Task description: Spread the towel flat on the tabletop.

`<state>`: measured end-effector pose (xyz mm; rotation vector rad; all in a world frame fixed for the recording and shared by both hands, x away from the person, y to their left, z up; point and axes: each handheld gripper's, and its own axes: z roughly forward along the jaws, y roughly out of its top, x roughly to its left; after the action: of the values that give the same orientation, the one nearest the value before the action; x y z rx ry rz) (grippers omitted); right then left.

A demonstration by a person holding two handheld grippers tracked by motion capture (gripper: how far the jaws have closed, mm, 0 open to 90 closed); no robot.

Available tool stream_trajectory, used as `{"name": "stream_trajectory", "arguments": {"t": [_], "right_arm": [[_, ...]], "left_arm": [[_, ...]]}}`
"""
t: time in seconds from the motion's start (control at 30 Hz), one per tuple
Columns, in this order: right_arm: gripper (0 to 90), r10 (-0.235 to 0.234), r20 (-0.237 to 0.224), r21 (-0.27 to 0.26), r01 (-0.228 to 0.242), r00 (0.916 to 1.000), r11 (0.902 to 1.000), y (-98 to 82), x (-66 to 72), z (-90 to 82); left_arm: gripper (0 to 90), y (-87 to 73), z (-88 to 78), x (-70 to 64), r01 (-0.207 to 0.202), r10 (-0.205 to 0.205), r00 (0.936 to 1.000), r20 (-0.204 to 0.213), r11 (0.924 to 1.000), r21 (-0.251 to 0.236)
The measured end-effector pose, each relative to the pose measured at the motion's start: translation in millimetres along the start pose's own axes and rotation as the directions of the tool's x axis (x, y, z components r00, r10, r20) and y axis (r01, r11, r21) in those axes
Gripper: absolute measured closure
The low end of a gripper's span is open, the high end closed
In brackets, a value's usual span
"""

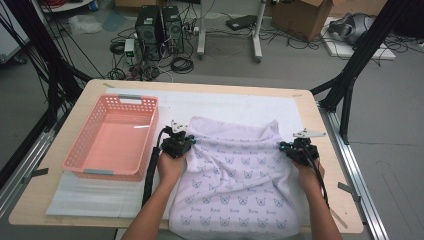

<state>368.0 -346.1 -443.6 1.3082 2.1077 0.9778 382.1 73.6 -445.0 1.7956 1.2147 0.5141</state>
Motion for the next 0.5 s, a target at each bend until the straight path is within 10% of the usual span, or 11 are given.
{"name": "stream_trajectory", "arguments": {"t": [0.13,0.23,0.5], "right_arm": [[86.6,0.058,0.052,-0.055,-0.055,0.997,0.997,14.2,-7.0,10.2],[81.4,0.064,0.06,-0.061,-0.061,0.9961,0.9963,19.1,-4.8,11.5],[61.9,0.016,0.062,-0.087,-0.011,0.998,0.9961,18.5,1.7,-26.8]], "left_arm": [[86.2,3.8,2.4,2.2,0.005,-0.004,0.9999,0.011,0.9987,-0.051],[61.2,3.3,-1.3,2.2,0.036,-0.035,0.9976,0.06,0.9993,-0.014],[46.5,-3.7,-25.5,-15.9,-0.051,0.053,0.9904,0.128,0.9986,-0.015]]}}
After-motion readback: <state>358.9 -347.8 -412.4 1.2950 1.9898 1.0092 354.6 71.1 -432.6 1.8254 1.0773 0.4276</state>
